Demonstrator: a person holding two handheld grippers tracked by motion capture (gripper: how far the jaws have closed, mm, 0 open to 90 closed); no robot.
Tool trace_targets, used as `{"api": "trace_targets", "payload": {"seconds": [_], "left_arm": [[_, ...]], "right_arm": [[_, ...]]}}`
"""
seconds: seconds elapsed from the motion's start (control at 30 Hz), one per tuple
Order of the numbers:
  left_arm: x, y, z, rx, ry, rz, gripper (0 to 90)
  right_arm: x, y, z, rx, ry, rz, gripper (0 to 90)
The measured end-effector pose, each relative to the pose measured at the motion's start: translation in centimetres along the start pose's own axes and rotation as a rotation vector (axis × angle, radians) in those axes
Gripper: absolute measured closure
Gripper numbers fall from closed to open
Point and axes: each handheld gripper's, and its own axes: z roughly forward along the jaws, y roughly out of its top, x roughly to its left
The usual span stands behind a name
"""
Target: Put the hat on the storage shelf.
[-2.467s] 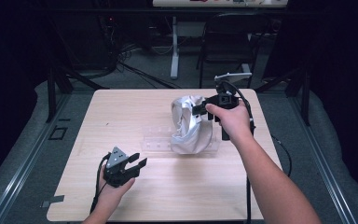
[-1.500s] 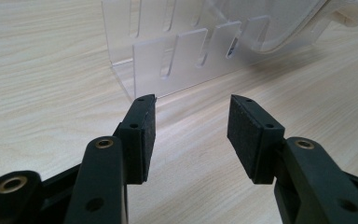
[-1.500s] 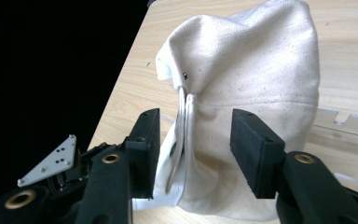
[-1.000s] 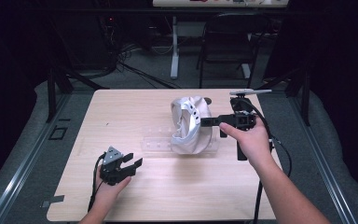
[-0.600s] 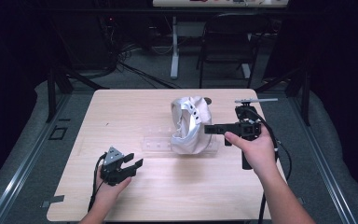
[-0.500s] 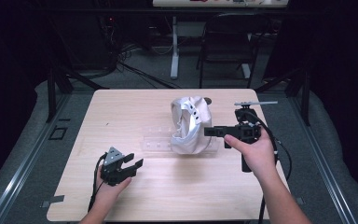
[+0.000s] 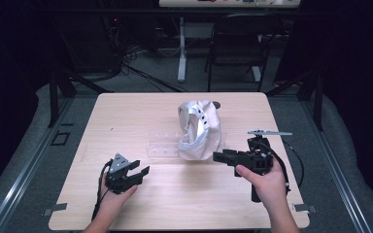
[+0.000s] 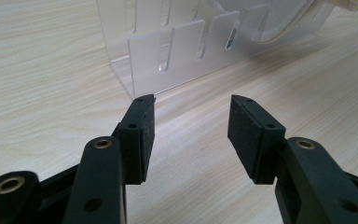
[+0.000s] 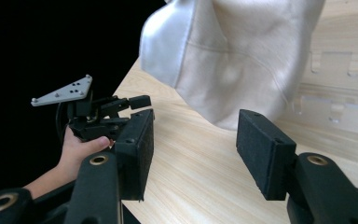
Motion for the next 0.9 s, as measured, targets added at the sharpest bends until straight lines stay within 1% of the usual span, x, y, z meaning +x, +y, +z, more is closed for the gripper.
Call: {"api": "trace_targets", "payload": {"seconds": [0.17, 0.27, 0.4, 0.57, 0.67, 0.77, 0.87, 0.9], "left_arm": [[0.0, 0.0, 0.1, 0.005, 0.001, 0.000, 51.1], [0.0, 0.0, 0.1, 0.005, 0.001, 0.000, 50.7], [0.1, 0.0, 0.0, 0.005, 0.002, 0.003, 50.1], [0.1, 0.0, 0.0, 0.000, 0.006, 0.010, 49.1], [0.1, 0.0, -0.1, 0.001, 0.011, 0.011, 48.9], [0.3, -0.1, -0.1, 0.002, 0.012, 0.011, 48.8], [0.3, -0.1, -0.1, 0.008, 0.014, 0.007, 48.4], [0.4, -0.1, 0.0, 0.001, 0.014, 0.007, 48.3]], "right_arm": [[-1.0, -1.3, 0.1, -0.014, -0.028, 0.002, 46.4], [-1.7, -2.0, 0.3, -0.007, -0.052, 0.009, 46.4], [-2.5, -2.8, 0.4, -0.028, -0.056, 0.020, 46.2], [-3.3, -3.4, 0.8, -0.023, -0.071, 0.020, 45.7], [-3.8, -4.0, 1.3, -0.033, -0.089, 0.017, 45.6], [-4.5, -4.6, 2.1, -0.032, -0.104, 0.036, 46.0], [-5.3, -5.0, 2.8, -0.029, -0.106, 0.056, 46.1], [-5.4, -5.1, 3.0, -0.032, -0.109, 0.060, 46.1]]}}
